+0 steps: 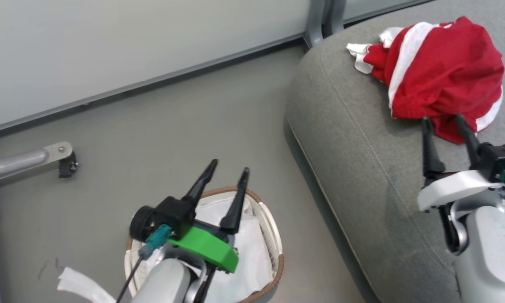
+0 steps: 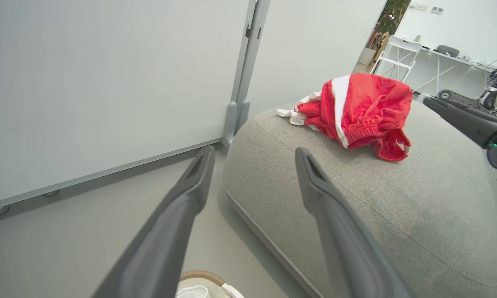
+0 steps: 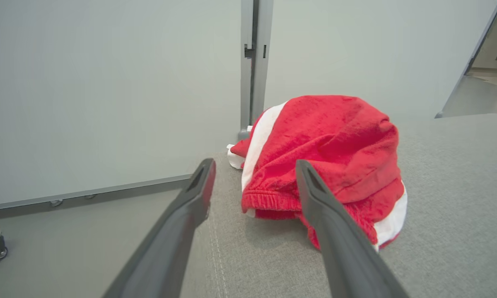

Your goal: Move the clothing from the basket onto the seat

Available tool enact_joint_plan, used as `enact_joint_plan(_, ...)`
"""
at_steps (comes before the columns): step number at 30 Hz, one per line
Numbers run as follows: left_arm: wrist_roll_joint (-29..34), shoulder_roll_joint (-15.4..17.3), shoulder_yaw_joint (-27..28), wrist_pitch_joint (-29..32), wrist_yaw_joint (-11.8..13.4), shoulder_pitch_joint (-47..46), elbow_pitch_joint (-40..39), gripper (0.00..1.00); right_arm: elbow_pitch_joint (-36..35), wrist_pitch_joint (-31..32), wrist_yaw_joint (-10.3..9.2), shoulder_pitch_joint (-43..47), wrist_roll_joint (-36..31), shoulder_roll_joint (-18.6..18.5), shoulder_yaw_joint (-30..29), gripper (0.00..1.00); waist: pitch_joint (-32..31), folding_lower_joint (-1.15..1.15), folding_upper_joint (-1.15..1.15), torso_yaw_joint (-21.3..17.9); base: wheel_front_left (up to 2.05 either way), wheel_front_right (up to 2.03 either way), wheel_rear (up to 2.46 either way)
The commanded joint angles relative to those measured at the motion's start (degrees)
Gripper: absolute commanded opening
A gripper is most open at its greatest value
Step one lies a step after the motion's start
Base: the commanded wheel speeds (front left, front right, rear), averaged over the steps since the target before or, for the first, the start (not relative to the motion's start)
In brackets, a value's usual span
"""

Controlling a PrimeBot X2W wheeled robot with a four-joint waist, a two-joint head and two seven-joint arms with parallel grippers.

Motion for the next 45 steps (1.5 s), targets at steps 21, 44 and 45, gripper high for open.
enact_joint_plan(21, 5.55, 0.00, 25.49, 0.02, 2.08, 10.46, 3.43, 1.00, -0.61, 0.00, -0.08, 6.16, 1.62, 3.59, 5.92, 1.00, -6.16, 0.00, 0.00, 12.01, 0.00, 0.00, 0.00)
enact_joint_plan(44, -6.48, -0.29, 29.14, 2.98, 1.91, 12.38, 4.52, 0.00, 0.91, 3.12, -0.01, 9.49, 12.56, 4.30, 5.51, 0.00, -7.45, 0.00, 0.00, 12.61, 0.00, 0.00, 0.00)
enact_joint_plan(45, -7.54, -0.28, 29.21, 3.26, 1.87, 12.35, 4.37, 0.00, 0.72, 3.38, -0.01, 9.62, 13.74, 4.29, 5.46, 0.00, -7.48, 0.00, 0.00, 12.63, 0.00, 0.00, 0.00)
